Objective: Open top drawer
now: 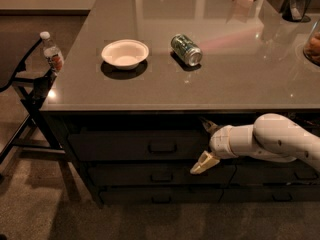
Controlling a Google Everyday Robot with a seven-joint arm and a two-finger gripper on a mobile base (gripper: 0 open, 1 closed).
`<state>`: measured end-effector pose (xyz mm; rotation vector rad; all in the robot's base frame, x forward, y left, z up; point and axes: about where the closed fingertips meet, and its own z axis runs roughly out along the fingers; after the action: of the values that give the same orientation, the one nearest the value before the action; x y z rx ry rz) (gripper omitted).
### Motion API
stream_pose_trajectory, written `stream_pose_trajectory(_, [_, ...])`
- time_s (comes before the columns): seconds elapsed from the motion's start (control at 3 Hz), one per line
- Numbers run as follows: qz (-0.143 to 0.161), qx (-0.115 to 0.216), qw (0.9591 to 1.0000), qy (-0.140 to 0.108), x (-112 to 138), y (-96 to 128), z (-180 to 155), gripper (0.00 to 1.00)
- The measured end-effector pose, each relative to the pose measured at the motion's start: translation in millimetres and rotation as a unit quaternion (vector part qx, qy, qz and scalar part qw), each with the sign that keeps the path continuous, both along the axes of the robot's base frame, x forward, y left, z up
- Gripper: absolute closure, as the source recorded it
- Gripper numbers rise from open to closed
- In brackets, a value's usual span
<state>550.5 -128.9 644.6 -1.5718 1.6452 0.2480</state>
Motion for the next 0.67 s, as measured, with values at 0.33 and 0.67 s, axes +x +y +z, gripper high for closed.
stream_pose_trajectory(0.33, [0.0, 0.0, 1.0, 0.0, 0.0, 0.1, 0.0, 0.18])
stream_pose_trajectory(0.67, [0.0, 0.0, 1.0, 0.0, 0.0, 0.1, 0.0, 0.4])
